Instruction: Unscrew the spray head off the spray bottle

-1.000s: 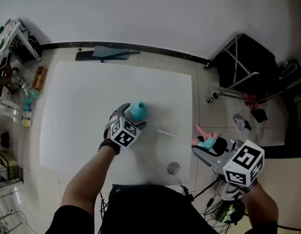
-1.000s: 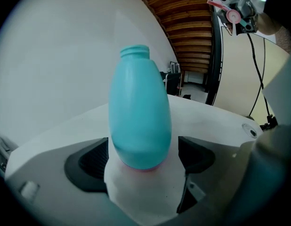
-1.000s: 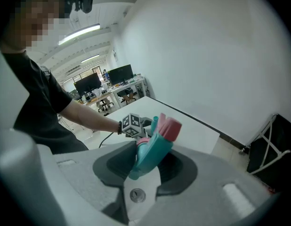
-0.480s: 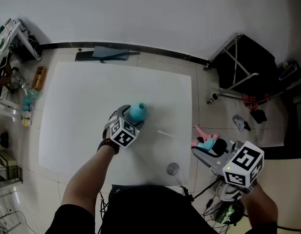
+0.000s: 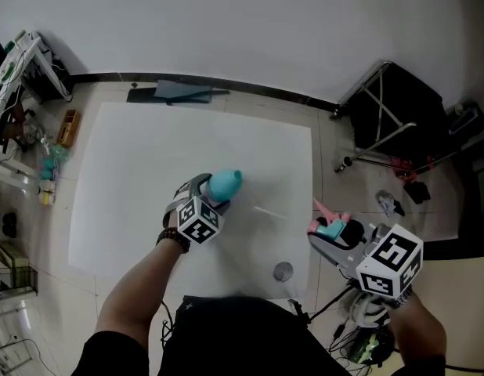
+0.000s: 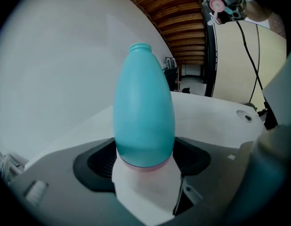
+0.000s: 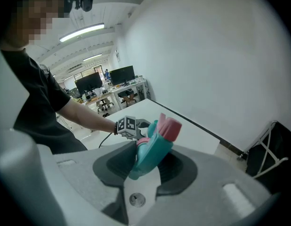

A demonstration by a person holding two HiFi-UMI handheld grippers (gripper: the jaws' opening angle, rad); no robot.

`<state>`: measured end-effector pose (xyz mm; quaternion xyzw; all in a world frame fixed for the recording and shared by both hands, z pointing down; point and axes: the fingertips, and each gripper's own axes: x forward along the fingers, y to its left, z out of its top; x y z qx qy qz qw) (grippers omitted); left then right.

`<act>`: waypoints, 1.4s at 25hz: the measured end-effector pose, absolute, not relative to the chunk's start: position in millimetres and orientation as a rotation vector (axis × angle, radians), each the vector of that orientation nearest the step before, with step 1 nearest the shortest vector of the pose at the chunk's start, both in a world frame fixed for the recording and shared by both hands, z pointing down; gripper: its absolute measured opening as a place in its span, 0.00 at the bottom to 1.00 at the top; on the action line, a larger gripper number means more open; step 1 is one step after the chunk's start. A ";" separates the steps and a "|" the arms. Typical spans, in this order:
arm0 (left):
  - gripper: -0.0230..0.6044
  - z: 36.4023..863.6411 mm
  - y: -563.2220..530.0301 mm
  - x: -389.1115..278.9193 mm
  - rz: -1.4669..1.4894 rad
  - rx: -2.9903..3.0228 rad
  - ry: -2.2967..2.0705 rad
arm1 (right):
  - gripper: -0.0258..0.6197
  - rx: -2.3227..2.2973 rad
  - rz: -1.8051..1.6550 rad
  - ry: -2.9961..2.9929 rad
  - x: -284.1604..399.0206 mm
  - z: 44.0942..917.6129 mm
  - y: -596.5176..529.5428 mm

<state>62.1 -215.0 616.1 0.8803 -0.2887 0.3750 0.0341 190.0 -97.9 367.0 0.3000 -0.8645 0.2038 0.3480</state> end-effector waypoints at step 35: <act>0.67 554.9 -102.9 -22.4 1.779 2.903 -0.537 | 0.22 0.494 0.061 -2.171 81.9 376.4 -45.1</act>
